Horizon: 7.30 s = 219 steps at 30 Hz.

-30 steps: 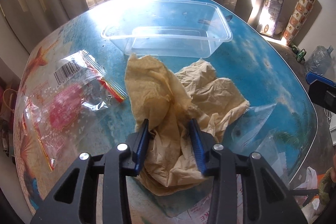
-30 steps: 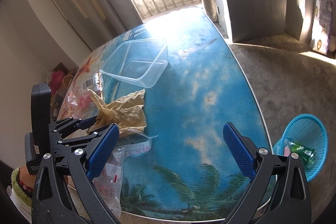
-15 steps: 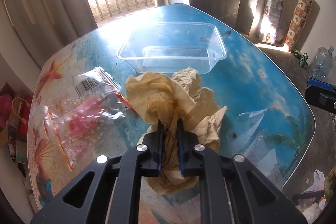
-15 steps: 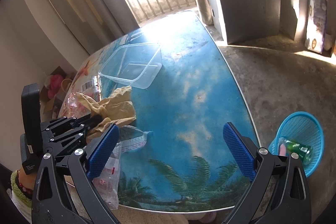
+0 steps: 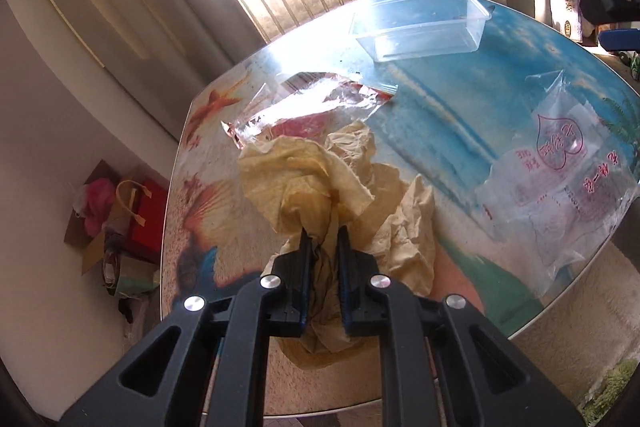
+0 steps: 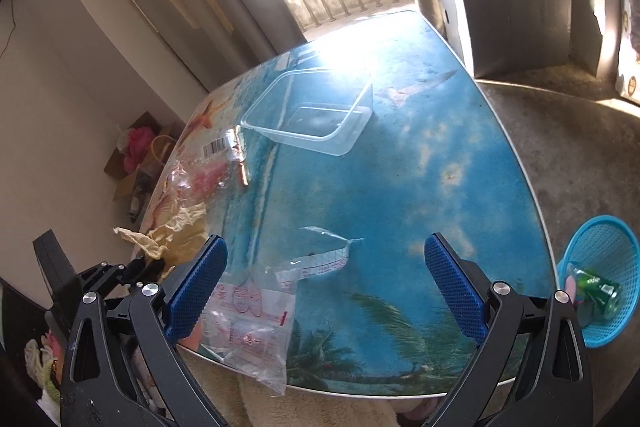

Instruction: Collect trash

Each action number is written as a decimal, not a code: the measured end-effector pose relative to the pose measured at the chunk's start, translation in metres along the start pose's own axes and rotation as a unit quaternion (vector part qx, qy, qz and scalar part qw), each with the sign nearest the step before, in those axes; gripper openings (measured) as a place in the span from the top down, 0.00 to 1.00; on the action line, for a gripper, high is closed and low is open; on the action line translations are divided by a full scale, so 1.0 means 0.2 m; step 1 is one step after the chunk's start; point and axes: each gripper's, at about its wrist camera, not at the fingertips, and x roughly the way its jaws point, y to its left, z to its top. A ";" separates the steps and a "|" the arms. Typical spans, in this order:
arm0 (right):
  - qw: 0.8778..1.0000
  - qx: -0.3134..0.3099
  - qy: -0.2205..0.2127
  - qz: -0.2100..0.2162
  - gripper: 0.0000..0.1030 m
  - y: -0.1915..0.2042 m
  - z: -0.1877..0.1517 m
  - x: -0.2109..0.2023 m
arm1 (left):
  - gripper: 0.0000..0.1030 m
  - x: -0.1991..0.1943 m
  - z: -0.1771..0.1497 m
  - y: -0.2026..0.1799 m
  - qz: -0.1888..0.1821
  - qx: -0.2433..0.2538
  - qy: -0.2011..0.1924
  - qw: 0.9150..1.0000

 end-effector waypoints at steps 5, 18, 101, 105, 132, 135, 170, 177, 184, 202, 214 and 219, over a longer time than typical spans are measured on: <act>0.996 -0.012 0.051 0.078 0.22 0.21 0.04 0.14 | 0.88 0.02 -0.11 -0.07 0.018 -0.006 -0.016 1.000; 0.949 0.027 0.300 0.097 0.69 0.50 0.08 0.82 | 0.87 0.01 -0.24 -0.17 0.050 0.014 -0.091 0.994; 0.910 -0.249 0.312 0.114 0.93 0.95 -0.23 0.88 | 0.36 -0.13 -0.55 0.27 -0.143 -0.153 -0.099 0.973; 0.913 -0.227 0.315 0.122 0.93 0.93 -0.22 0.90 | 0.36 -0.12 -0.59 0.24 -0.135 -0.156 -0.080 0.975; 0.915 -0.191 0.329 0.136 0.93 0.87 -0.20 0.86 | 0.70 -0.07 -0.36 0.23 -0.128 -0.133 -0.140 0.973; 0.910 -0.183 0.342 0.144 0.93 0.86 -0.20 0.87 | 0.68 -0.07 -0.35 0.22 -0.129 -0.113 -0.143 0.975; 0.910 -0.142 0.358 0.154 0.70 0.72 -0.05 0.76 | 0.58 -0.03 -0.24 0.04 -0.117 -0.007 -0.108 0.987; 0.966 -0.121 0.187 0.129 0.50 0.52 0.15 0.27 | 0.58 -0.01 -0.24 0.05 -0.118 -0.024 -0.101 0.988; 0.991 -0.073 0.103 0.038 0.34 0.25 0.08 0.01 | 0.62 0.00 -0.25 0.06 -0.117 -0.038 -0.099 0.987; 0.997 0.053 0.047 0.002 0.28 -0.14 0.39 0.18 | 0.77 0.01 -0.21 0.10 -0.102 -0.093 -0.086 0.987; 0.982 0.162 0.097 -0.009 0.70 -0.36 0.52 0.60 | 0.79 0.01 -0.16 0.17 -0.107 -0.122 -0.087 0.983; 0.983 0.162 0.086 0.000 0.91 -0.35 0.53 0.60 | 0.79 0.01 -0.16 0.15 -0.112 -0.118 -0.092 0.982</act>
